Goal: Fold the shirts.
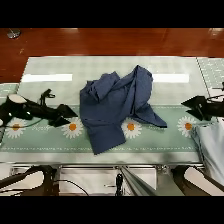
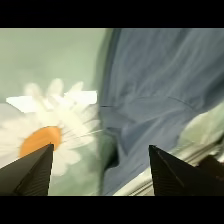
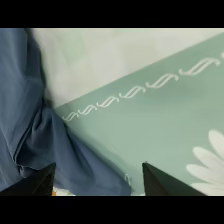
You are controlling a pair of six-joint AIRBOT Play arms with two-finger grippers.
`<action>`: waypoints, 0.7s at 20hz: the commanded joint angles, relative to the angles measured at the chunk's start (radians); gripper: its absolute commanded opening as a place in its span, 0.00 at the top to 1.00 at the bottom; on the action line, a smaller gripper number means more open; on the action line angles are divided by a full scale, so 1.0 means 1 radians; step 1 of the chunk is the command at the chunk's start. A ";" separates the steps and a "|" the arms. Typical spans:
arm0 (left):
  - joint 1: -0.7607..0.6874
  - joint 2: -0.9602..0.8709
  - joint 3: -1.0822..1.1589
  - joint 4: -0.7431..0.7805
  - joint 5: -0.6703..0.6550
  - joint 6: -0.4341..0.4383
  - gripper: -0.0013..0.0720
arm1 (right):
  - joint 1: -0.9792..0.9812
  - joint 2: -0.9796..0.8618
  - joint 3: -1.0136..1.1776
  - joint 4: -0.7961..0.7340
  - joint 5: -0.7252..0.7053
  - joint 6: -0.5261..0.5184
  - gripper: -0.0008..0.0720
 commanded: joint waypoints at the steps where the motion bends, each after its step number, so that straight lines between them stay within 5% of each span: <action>1: -0.069 0.011 -0.150 -0.255 0.137 0.148 0.02 | -0.020 0.088 -0.146 0.072 -0.041 -0.055 0.13; 9: -0.297 -0.016 -0.132 -0.343 0.425 0.104 0.03 | -0.021 0.087 -0.145 0.074 0.010 -0.054 0.13; 10: -0.309 -0.021 -0.114 -0.340 0.416 0.123 0.32 | -0.020 0.087 -0.145 0.064 0.008 -0.053 0.13; 11: -0.313 -0.024 -0.097 -0.340 0.393 0.150 0.96 | -0.020 0.087 -0.145 0.038 0.007 -0.045 0.13; 14: -0.313 -0.023 -0.055 -0.340 0.368 0.163 0.95 | -0.003 0.087 -0.152 -0.098 0.006 0.038 0.13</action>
